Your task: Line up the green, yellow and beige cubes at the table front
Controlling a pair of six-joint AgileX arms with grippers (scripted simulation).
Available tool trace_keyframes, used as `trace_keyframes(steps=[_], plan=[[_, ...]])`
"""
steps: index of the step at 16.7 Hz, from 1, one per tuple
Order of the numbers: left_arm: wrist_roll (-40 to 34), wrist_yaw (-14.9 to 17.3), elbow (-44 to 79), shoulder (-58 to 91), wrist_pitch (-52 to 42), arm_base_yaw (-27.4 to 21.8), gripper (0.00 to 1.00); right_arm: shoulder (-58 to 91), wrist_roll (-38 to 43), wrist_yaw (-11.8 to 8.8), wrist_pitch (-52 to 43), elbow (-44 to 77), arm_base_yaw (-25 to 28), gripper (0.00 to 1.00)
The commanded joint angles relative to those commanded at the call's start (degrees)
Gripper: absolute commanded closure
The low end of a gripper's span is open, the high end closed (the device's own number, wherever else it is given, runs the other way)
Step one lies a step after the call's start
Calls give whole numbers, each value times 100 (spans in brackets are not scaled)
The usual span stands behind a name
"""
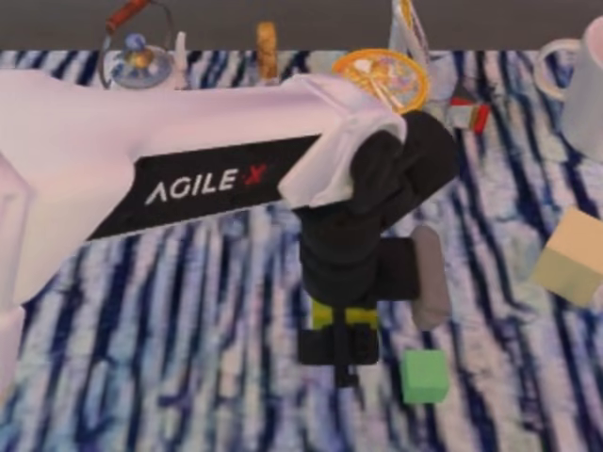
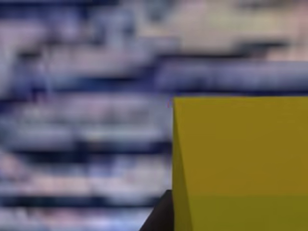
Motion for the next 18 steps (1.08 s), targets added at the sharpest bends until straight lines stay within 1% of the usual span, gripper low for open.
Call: trace_keyframes(steps=[6,12,17,18], plan=[[8,4,-48,68,92,11,100,0,0,0,0,0,0,0],[-27,6,-666,567,1257,-31,100,0,0,0,0,0,0,0],[-28,5,-726,623,1350,-39,100,0,0,0,0,0,0,0],[-28,5,-726,623,1350,-39,92,0,0,0,0,0,0,0]])
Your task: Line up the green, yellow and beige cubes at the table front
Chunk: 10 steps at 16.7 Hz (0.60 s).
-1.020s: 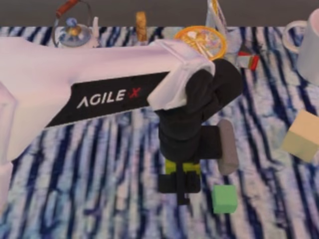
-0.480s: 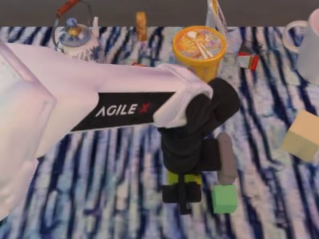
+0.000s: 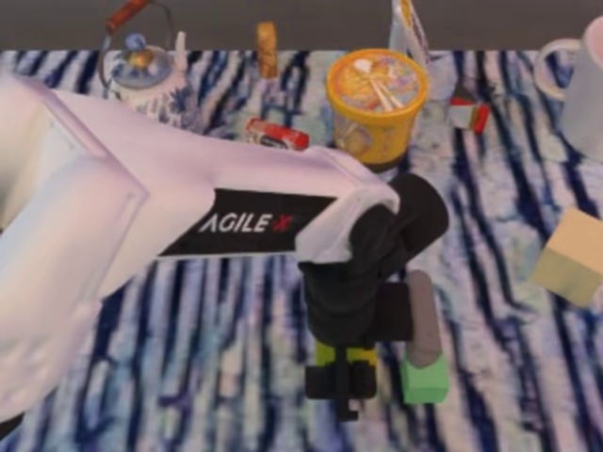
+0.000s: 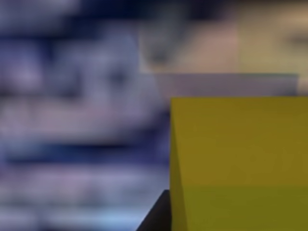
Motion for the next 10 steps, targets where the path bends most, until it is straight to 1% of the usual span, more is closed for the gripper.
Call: trace_keyframes(steps=[10], plan=[[0,0,0,0,0,0,17,0,0,0,0,0,0,0]])
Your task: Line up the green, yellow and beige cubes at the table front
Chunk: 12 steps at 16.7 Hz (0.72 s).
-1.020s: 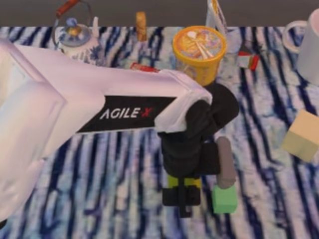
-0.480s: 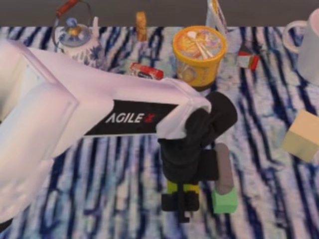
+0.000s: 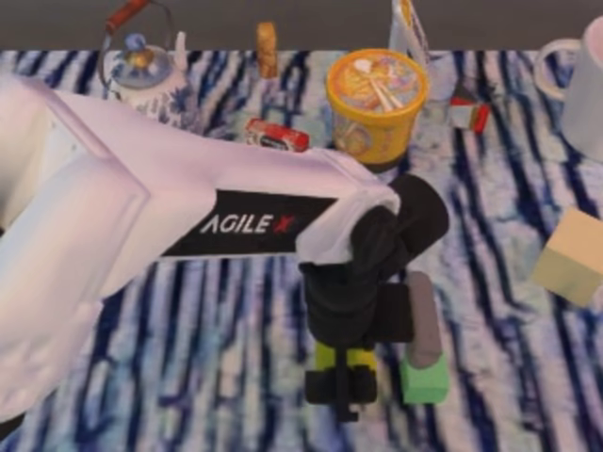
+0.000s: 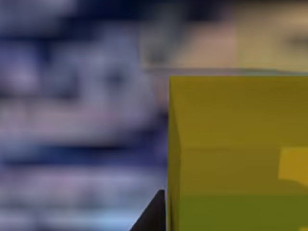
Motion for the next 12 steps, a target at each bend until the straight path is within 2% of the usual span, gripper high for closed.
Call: trace_keyframes(steps=[2,3,12], plan=[[0,0,0,0,0,0,2,0,0,0,0,0,0,0],[0,0,0,0,0,0,0,0,0,0,0,0,0,0],[4,0,19,-8,-20,9,0,0,0,0,0,0,0,0]])
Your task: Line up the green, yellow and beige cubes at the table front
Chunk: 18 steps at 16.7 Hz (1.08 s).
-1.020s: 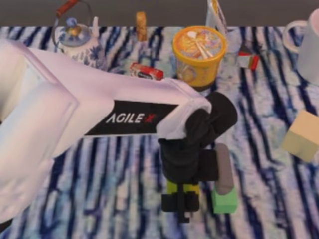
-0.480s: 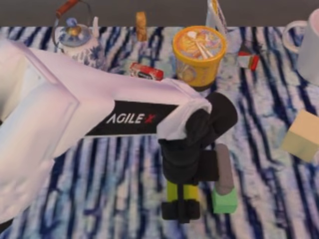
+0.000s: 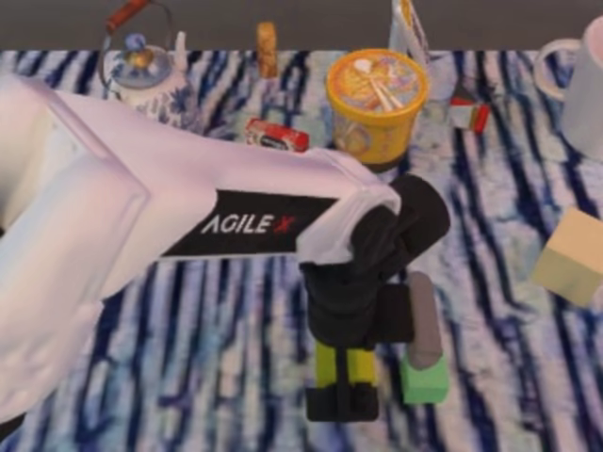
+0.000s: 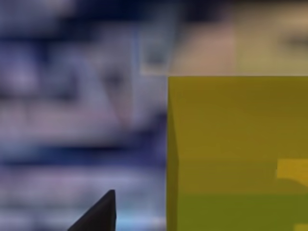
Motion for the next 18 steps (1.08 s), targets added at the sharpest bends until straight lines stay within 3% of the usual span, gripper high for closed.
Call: trace_keyframes(steps=[8,14,18], plan=[[-13,-4,807,-531,-1350,109,0,0,0,0,0,0,0,0],[-30,-8,757,-583,-1323,111,0,58,-31,-3,-40,57,7,0],[-305,-54,30,-1401,-860,552,0,879,-452,-14,-568,830,63,0]])
